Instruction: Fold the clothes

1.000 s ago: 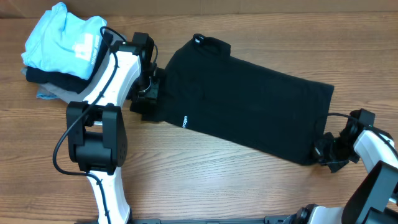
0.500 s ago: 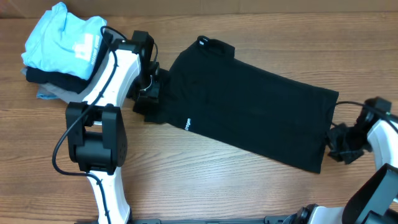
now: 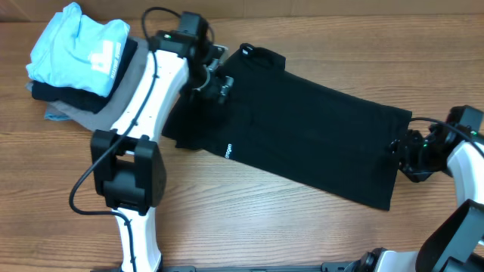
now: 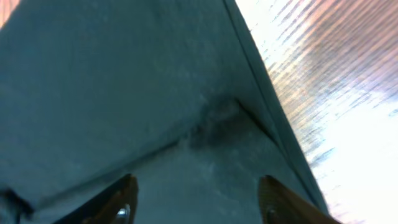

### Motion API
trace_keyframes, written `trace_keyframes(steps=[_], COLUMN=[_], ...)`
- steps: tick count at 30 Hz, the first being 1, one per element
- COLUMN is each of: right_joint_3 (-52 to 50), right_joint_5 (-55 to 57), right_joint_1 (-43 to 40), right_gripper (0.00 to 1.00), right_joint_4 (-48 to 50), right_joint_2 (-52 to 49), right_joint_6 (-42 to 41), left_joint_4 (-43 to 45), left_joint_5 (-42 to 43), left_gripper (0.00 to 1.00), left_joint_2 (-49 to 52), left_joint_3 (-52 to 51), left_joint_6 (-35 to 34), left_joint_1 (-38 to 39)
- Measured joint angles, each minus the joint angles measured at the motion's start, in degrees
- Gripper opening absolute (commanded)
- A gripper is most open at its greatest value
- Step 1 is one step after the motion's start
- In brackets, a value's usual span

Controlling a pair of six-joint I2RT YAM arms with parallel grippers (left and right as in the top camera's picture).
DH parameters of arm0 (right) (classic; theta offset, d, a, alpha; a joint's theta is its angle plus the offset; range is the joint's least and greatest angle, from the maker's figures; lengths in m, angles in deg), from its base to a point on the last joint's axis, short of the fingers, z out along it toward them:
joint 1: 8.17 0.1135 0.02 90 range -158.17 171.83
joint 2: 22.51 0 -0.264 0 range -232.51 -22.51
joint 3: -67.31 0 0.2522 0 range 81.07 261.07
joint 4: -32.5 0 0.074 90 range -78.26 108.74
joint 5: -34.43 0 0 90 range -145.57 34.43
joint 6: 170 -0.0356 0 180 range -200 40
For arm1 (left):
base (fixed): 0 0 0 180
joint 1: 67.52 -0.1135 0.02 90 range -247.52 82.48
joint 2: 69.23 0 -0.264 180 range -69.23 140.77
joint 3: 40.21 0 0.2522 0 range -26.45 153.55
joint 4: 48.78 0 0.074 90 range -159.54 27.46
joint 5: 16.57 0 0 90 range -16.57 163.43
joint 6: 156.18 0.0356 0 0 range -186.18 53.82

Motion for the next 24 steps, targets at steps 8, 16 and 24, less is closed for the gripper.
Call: trace_keyframes(steps=[8, 16, 24], right_joint_3=[-8.8, -10.1, -6.3], right_joint_5=[1.7, 2.0, 2.1], right_joint_1=[1.1, 0.5, -2.4], right_gripper=[0.41, 0.04, 0.04], right_joint_4=[6.7, 8.8, 5.0], right_joint_2=[-1.1, -1.2, -1.2], right_joint_6=[-3.1, -4.2, -4.3], left_joint_4=[3.9, 3.7, 4.0], left_joint_5=[1.0, 1.2, 1.2], left_gripper=[0.85, 0.83, 0.84], left_joint_2=[0.0, 0.0, 0.1], left_joint_3=[-1.8, -2.8, -2.8], left_joint_6=[1.3, 1.3, 1.3], left_joint_1=[3.8, 3.9, 4.0])
